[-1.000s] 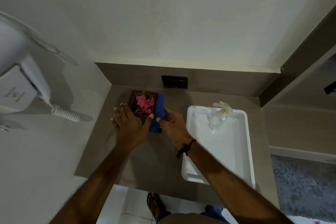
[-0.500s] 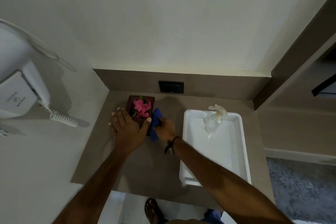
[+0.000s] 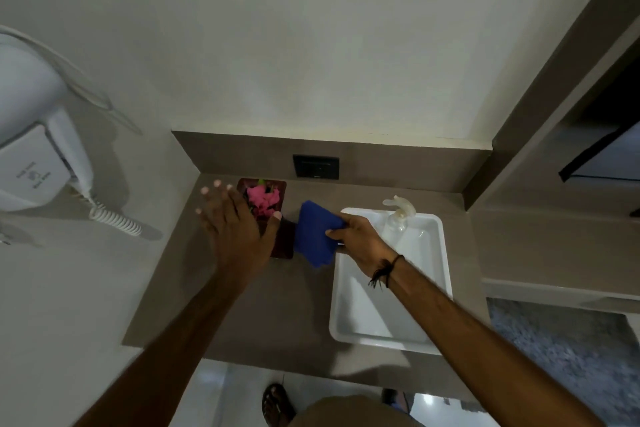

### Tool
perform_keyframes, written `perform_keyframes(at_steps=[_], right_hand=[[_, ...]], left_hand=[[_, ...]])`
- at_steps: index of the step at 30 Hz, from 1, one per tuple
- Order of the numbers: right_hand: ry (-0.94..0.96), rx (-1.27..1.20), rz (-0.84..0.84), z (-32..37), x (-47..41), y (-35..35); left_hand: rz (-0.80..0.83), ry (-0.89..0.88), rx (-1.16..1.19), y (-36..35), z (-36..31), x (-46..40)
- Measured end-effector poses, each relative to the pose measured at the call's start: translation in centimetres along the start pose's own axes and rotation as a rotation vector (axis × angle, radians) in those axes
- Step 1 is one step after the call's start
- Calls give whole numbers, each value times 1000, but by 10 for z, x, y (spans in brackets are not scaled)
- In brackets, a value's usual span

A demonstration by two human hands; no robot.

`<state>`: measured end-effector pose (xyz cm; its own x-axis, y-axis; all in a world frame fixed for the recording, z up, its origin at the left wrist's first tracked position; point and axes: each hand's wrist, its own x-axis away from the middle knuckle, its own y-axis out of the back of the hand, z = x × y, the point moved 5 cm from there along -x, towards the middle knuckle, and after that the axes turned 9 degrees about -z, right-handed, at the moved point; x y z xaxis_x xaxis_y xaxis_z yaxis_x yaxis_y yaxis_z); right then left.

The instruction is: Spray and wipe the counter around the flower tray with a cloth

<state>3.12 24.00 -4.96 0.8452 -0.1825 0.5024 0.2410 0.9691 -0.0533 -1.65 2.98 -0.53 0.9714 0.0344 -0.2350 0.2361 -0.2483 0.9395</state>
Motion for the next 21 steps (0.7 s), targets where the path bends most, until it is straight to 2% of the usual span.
perform_keyframes(at_steps=[2, 3, 5, 7, 9, 12, 16, 18, 21], right_hand=[[-14, -23, 46, -5, 13, 19], [-23, -34, 82, -8, 19, 27], [-59, -57, 145, -16, 29, 48], [-119, -123, 186, -29, 36, 72], [-160, -147, 151, -46, 39, 95], [-165, -75, -134, -76, 36, 129], [-169, 285, -469, -107, 30, 157], [-162, 426, -572, -110, 30, 161], [-107, 529, -599, -107, 31, 156]], left_hand=[[-152, -214, 188, 13, -31, 17], [-127, -288, 322, 11, -46, 28], [152, -267, 609, -9, -74, 55], [512, -55, 872, -41, -91, 75], [770, 186, 1024, -78, -99, 92], [869, 275, 940, -122, -110, 108], [889, 173, 668, -150, -125, 124], [839, 114, 582, -153, -133, 130], [746, 27, 473, -150, -139, 134]])
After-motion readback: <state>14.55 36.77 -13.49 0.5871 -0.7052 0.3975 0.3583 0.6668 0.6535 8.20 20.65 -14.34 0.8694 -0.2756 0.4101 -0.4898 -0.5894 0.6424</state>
